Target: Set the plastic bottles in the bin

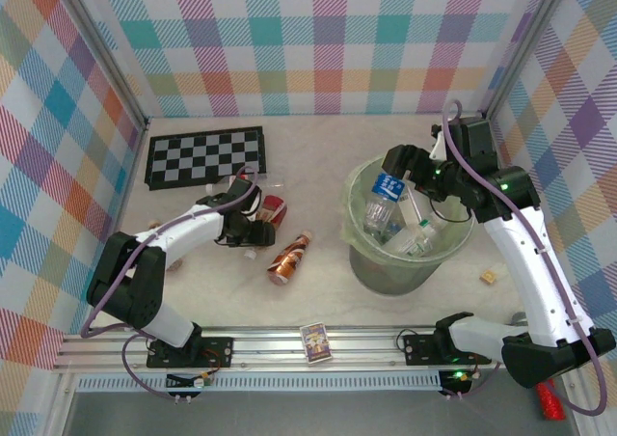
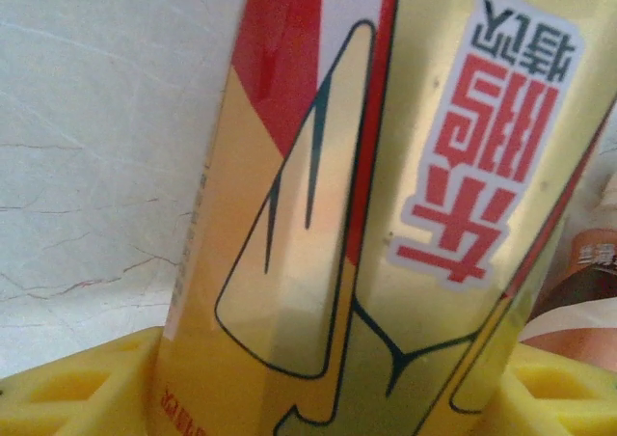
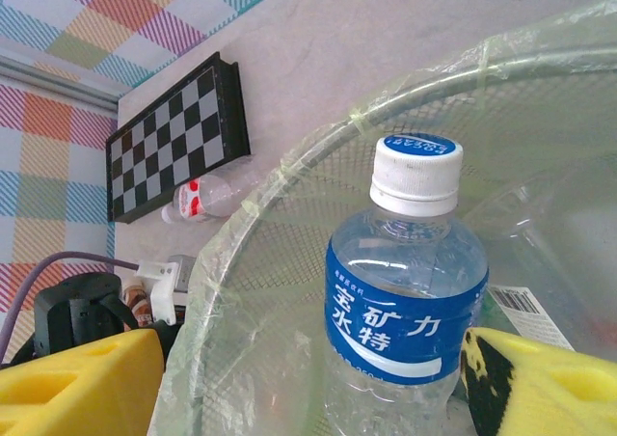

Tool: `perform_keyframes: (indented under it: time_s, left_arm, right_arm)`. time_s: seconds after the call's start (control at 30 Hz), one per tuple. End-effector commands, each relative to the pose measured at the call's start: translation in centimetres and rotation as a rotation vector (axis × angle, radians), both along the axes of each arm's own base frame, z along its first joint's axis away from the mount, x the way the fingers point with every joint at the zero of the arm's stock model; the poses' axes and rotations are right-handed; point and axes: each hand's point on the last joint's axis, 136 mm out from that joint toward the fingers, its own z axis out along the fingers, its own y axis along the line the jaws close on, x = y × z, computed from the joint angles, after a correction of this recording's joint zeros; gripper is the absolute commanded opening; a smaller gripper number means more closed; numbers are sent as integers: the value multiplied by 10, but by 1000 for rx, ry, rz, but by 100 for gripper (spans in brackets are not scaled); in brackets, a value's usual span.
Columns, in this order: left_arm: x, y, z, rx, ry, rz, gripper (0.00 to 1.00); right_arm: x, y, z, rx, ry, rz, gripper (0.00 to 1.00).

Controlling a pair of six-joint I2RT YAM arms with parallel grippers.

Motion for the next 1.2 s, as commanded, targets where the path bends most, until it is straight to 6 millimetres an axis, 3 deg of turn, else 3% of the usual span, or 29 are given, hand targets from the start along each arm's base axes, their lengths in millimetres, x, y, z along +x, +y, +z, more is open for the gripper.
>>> perform_keyframes:
  time_s: [0.0,0.13,0.33,0.57,0.73,0.97,1.17]
  left_arm:
    - [2,-7,16,-17,-12,-18,63]
    - [5,-12,37,-50,-40,-27,58]
    - [15,-27,99,-156,-165,-61,58]
    - [20,-54,180,-385,-350,-102,58]
    - [15,-81,233,-630,-427,-151,59]
    - [13,-93,273,-774,-501,-181,59]
    - [11,-98,277,-806,-507,-208,59]
  right_arm:
    - [-5,-1,14,-1,-62,19,81]
    - [-8,1,21,4,-95,45,81]
    - [-8,23,43,94,-157,146,80]
    - [13,94,60,179,-210,338,81]
    - [29,145,71,204,-248,442,89]
    - [52,186,54,166,-207,495,100]
    - [63,206,36,141,-168,514,100]
